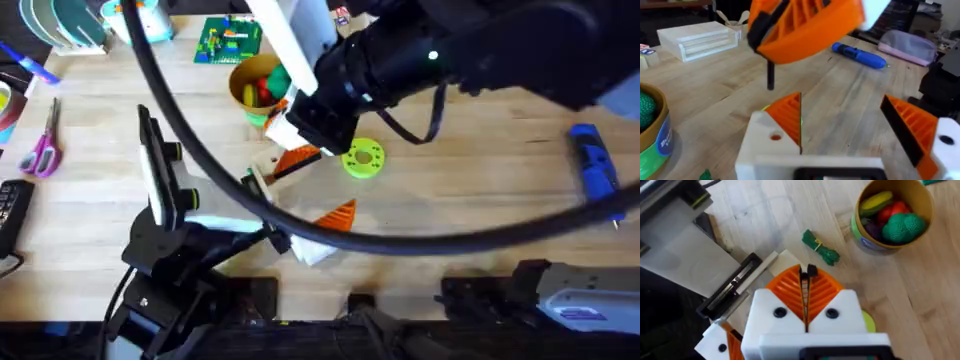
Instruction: Pick up the gripper from the table and insert it into the empty holder that is missing its gripper. Then pick up a screw, insert it into the mounting hole, and use the screwdriver to tighten it. Finally, clean up the table by picking up the vegetable and placing it into the bucket.
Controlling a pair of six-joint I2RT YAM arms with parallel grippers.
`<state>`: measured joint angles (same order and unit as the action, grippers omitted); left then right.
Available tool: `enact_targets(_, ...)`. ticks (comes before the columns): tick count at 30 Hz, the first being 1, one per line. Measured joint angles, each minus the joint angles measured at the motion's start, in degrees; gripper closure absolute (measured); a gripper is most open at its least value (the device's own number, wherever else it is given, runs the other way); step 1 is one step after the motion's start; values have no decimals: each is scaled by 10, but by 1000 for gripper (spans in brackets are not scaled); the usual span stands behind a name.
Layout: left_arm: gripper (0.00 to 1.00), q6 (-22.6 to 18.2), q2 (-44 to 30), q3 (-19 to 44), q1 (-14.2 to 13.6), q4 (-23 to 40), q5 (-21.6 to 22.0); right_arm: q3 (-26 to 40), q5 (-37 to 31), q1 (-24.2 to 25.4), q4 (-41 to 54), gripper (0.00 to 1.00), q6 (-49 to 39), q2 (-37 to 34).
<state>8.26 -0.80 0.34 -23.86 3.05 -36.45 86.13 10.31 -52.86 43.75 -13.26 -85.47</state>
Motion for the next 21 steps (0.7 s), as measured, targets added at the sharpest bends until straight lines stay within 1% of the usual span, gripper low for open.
enact_targets(3,8,-9,0,0,0,0,0,0,2,0,0,994,0,-10)
enact_targets(6,8,-14,0,0,0,0,0,0,18,0,0,994,0,-12)
enact_targets(10,8,-17,0,0,0,0,0,0,31,0,1,994,2,-14)
enact_targets(21,8,-18,0,0,0,0,0,0,41,0,11,994,9,-48)
